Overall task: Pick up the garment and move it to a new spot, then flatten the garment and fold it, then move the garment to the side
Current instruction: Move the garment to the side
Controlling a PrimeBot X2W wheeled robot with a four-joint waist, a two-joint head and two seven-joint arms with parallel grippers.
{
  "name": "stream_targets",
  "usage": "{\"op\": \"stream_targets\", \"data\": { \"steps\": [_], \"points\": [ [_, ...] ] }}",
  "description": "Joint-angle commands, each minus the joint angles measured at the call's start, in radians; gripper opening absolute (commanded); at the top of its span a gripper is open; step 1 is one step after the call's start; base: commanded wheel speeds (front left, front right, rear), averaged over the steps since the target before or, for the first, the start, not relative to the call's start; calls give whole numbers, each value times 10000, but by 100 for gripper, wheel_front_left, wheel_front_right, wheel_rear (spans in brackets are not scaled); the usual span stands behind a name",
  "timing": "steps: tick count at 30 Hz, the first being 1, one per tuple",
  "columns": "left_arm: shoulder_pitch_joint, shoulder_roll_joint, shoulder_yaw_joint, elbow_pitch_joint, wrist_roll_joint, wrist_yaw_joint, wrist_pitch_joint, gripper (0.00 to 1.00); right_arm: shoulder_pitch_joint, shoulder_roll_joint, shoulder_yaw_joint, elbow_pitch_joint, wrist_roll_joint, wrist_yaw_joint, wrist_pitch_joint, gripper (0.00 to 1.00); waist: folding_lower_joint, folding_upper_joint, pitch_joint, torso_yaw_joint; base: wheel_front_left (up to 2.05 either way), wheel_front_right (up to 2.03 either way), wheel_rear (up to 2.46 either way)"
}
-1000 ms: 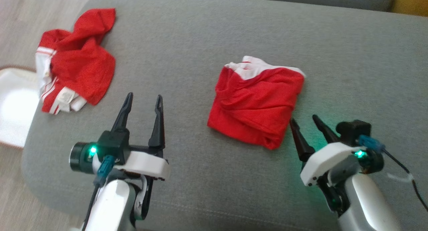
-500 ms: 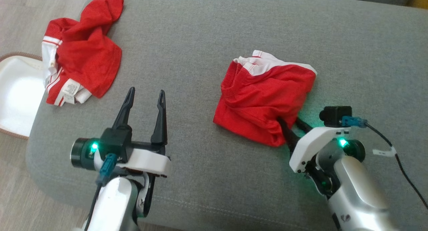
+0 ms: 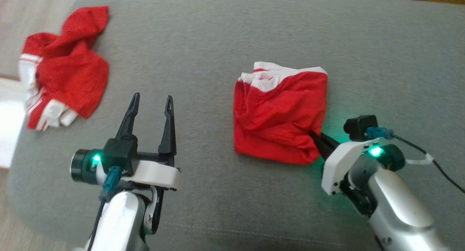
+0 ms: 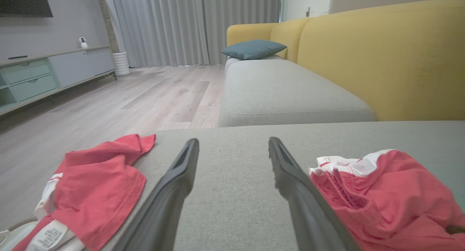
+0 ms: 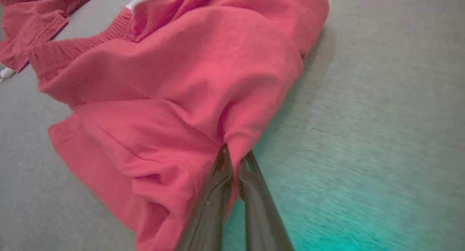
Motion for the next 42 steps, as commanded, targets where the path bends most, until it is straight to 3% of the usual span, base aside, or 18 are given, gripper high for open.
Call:
{"op": "stream_targets", "data": {
  "steps": [1,10,18,24,30,42],
  "points": [
    [-280,118,425,-401,100,-43,-119,100,134,-223,166,-313,-44,65,53,0,0,0,-9,-446,0,0,0],
    [-554,190,352,-614,269,-223,-120,100,-22,-1300,680,-1190,73,65,410,0,0,0,386,-2410,0,0,0],
    [-1238,297,-36,-730,568,-560,-120,100,-1478,-2563,460,-726,189,65,239,0,0,0,1317,-3540,0,0,0],
    [-1886,337,-415,-751,810,-836,-119,100,-2411,-3489,-598,227,85,65,-112,0,0,0,1983,-3923,0,0,0],
    [-2342,353,-655,-835,966,-987,-106,100,-2873,-3904,-1412,970,55,65,-458,0,0,0,2454,-4138,0,0,0],
    [-3139,413,-1014,-921,1198,-1158,-41,100,-3429,-3635,-3320,1961,-615,65,-1089,0,0,0,3417,-4256,0,0,0]
  ]
}}
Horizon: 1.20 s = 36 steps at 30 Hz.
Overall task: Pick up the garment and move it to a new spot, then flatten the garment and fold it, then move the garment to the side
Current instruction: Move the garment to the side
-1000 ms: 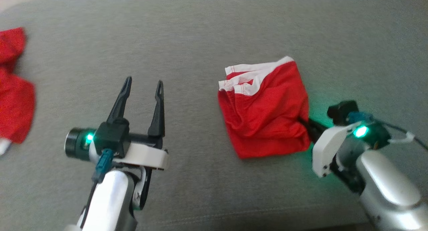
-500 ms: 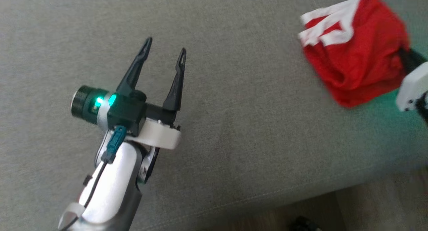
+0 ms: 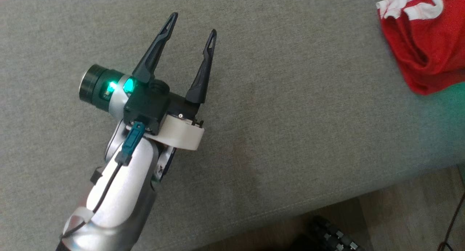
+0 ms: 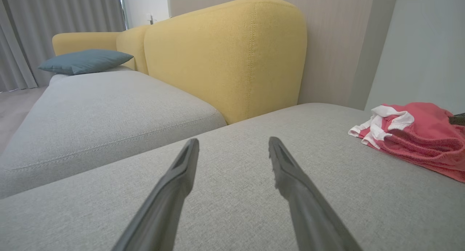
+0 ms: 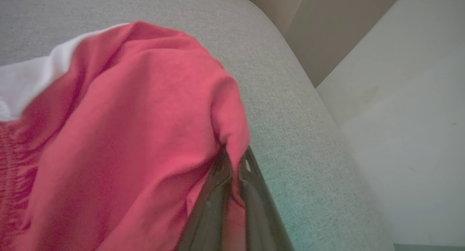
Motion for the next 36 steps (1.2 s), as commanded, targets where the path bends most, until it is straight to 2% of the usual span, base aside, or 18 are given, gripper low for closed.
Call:
{"op": "stream_targets", "data": {
  "steps": [1,2,5,6,12,15,18,23,26,32,36],
  "points": [
    [-255,146,184,-368,123,-36,17,100,-97,-219,-125,-131,-139,65,-126,0,-1,0,142,39,0,0,0],
    [-288,149,166,-355,117,-50,15,100,-114,-183,-283,-41,-238,65,-132,0,-1,0,196,65,0,0,0],
    [-315,154,144,-278,70,-55,2,100,-73,24,-816,194,-585,65,-228,62,-1,0,217,125,0,0,0],
    [-302,148,146,-240,39,-47,-3,100,-17,123,-1008,254,-691,65,-242,100,-1,0,183,150,0,0,0],
    [-34,93,184,6,-191,69,-38,100,862,487,-2837,141,-2096,65,-619,100,-1,0,-470,351,0,0,0],
    [274,73,261,107,-338,201,-49,100,1585,1023,-3725,-637,-2701,65,-1018,100,-1,0,-972,469,0,0,0],
    [696,66,383,194,-521,357,-55,100,2460,1792,-4073,-1881,-2912,65,-1431,100,-1,0,-1554,623,0,0,0],
    [1475,66,645,173,-813,655,-58,100,4119,3220,-3610,-4437,-2851,65,-1567,100,-1,0,-2388,968,0,0,0],
    [1892,64,782,182,-974,796,-59,100,4980,3842,-3088,-5829,-2754,65,-1462,100,-1,0,-2787,1254,0,0,0],
    [2430,107,1038,194,-1185,1007,-59,100,5863,4307,-1938,-7410,-2414,65,-1361,100,-1,0,-3267,1804,0,0,0],
    [2819,192,1298,230,-1322,1193,-60,100,6218,4482,-1226,-8012,-2207,65,-1318,100,-1,0,-3645,2195,0,0,0]
  ]
}}
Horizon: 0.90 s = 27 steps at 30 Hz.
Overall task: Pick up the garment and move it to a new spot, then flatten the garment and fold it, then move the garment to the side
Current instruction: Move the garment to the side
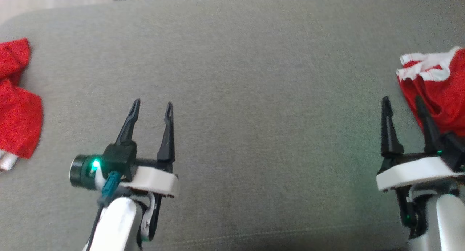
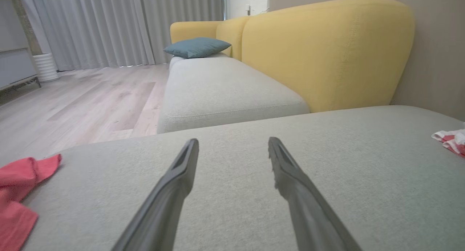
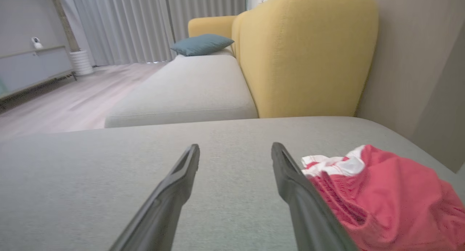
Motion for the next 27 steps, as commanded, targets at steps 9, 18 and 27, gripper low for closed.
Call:
{"op": "stream_targets", "data": {
  "steps": [9,18,27],
  "points": [
    [581,374,729,-74,-289,273,-50,100,669,82,721,-739,211,65,152,100,0,-1,-1202,679,0,0,0],
    [1104,510,690,12,-413,342,110,100,1374,91,786,-932,414,65,385,100,0,-1,-1845,688,0,0,0],
    [1284,521,646,30,-485,468,195,100,1594,92,733,-1020,416,65,553,100,0,-1,-1997,707,0,0,0]
  ]
}}
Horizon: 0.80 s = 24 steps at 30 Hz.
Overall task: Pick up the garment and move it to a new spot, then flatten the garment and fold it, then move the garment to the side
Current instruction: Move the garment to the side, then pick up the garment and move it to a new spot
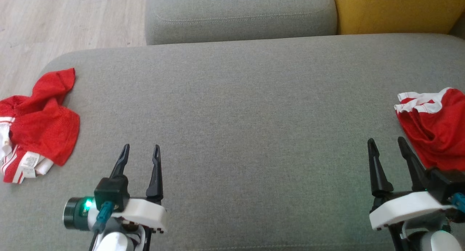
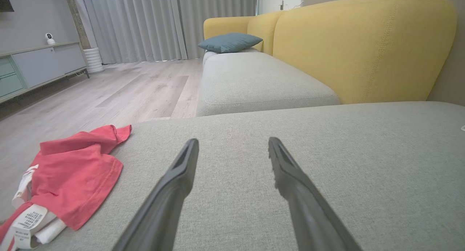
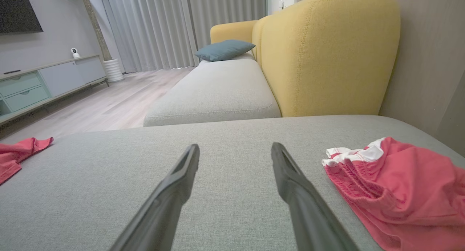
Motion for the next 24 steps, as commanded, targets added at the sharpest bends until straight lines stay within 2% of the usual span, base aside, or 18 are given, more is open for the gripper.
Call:
{"op": "stream_targets", "data": {
  "steps": [1,16,20,24],
  "points": [
    [-362,162,366,-328,-74,78,14,100,-256,-38,190,-402,7,65,29,100,0,-1,6,8,0,0,0],
    [-493,226,289,-264,-153,116,36,100,-243,-38,-6,-426,29,65,110,100,0,-1,16,167,0,0,0],
    [-603,225,259,-266,-158,123,25,100,-149,-38,-154,-544,19,65,136,100,0,-1,64,514,0,0,0],
    [-843,197,233,-292,-151,109,-16,100,-133,-38,-225,-786,-28,65,189,100,0,-1,231,1206,0,0,0]
  ]
}}
